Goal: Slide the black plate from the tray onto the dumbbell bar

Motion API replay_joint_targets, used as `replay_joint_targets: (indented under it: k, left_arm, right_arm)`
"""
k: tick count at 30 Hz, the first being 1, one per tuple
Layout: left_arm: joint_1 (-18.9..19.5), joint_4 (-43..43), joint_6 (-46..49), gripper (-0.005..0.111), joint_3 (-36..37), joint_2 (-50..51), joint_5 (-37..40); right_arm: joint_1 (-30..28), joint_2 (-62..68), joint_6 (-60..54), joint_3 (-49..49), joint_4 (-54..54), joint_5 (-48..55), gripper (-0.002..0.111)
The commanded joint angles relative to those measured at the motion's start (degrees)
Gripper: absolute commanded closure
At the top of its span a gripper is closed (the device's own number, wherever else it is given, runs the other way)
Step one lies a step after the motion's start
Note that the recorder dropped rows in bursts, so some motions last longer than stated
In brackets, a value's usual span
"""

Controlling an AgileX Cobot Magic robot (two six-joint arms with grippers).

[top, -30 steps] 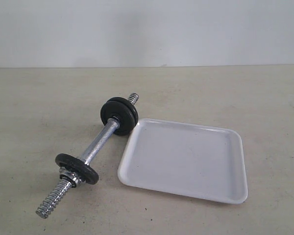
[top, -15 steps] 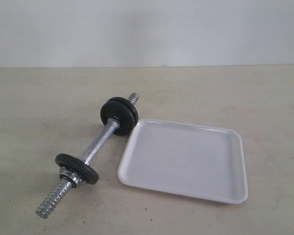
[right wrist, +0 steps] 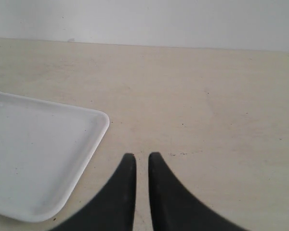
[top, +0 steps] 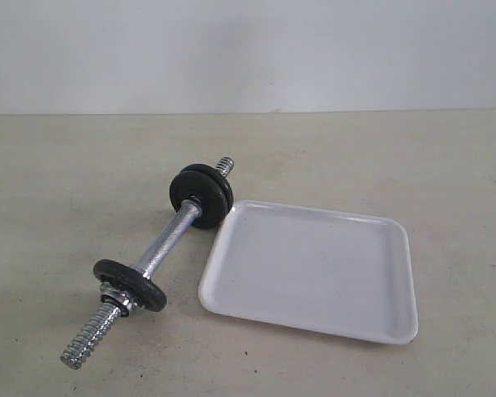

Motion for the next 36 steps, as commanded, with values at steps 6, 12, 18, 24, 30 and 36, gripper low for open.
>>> replay_joint_targets:
  k: [6, 12, 18, 24, 30, 36]
  left_arm:
    - [6.5, -0.2, 0.1, 0.102, 0.3, -10.0, -0.6]
    - [13.8, -0.8, -1.8, 0.102, 0.3, -16.8, 6.0]
    - [18.9, -1.1, -1.8, 0.102, 0.3, -16.8, 8.4]
    - [19.0, -1.7, -1.5, 0.102, -0.2, -16.8, 8.4]
    - [19.0, -1.7, 0.8, 0.102, -0.2, -16.8, 6.3]
    - [19.0, -1.7, 2.3, 0.102, 3.6, -16.8, -3.2]
  right_arm:
    - [-0.3, -0.2, -0.5, -0.1, 0.0, -0.3, 0.100]
    - [-0.3, -0.2, -0.5, -0.1, 0.0, -0.3, 0.100]
    - [-0.3, -0.2, -0.5, -0.1, 0.0, -0.3, 0.100]
    - [-0.3, -0.2, -0.5, -0.1, 0.0, -0.3, 0.100]
    - [-0.3, -0.2, -0.5, -0.1, 0.0, -0.3, 0.100]
    - [-0.3, -0.2, -0.4, -0.1, 0.1, -0.3, 0.100]
